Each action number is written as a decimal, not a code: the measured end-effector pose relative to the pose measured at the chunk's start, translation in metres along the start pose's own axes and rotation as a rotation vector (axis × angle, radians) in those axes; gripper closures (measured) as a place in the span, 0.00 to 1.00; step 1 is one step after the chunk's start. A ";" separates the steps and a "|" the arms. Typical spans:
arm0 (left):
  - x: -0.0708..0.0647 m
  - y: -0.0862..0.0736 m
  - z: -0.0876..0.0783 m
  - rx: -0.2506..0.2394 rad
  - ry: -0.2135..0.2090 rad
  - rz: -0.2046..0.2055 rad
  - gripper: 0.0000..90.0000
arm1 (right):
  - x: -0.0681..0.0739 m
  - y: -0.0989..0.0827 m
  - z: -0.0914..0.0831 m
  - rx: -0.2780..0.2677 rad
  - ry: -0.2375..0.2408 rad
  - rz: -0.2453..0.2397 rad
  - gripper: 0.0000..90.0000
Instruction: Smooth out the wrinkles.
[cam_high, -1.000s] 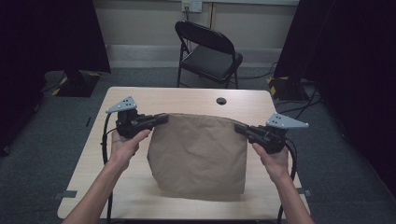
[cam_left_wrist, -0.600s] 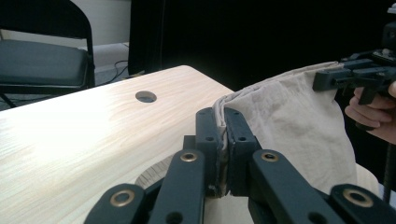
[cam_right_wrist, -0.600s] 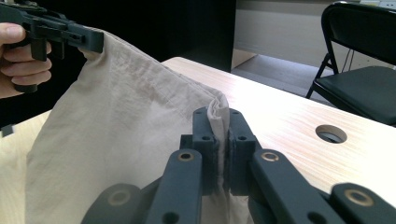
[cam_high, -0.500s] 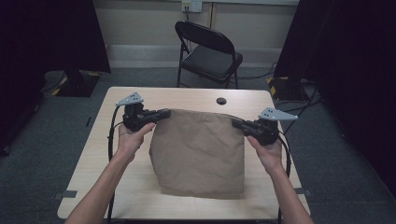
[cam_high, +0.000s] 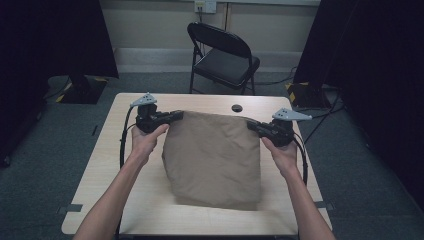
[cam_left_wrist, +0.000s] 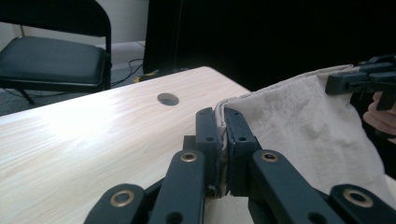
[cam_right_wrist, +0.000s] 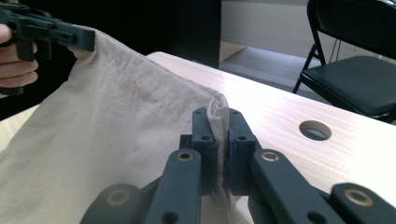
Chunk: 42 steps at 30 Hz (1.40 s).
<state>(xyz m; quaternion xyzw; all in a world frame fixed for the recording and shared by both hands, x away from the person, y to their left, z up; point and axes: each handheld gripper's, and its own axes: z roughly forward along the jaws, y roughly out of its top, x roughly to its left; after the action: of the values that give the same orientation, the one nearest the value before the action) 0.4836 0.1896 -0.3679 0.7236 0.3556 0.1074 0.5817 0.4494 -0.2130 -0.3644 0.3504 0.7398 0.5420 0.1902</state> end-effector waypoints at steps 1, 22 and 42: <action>0.002 -0.001 0.002 0.005 0.008 0.000 0.96 | -0.002 -0.001 0.003 0.003 -0.001 0.001 0.94; -0.004 -0.014 -0.011 0.052 0.003 0.049 0.86 | -0.011 -0.013 0.002 0.065 -0.089 0.022 0.62; -0.027 -0.070 -0.020 0.173 -0.115 0.079 0.95 | 0.035 -0.073 -0.015 0.220 0.050 -0.035 0.76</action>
<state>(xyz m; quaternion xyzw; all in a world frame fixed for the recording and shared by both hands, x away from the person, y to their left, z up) 0.4259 0.1925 -0.4190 0.7894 0.3007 0.0573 0.5321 0.3931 -0.2097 -0.4240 0.3426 0.8053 0.4627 0.1415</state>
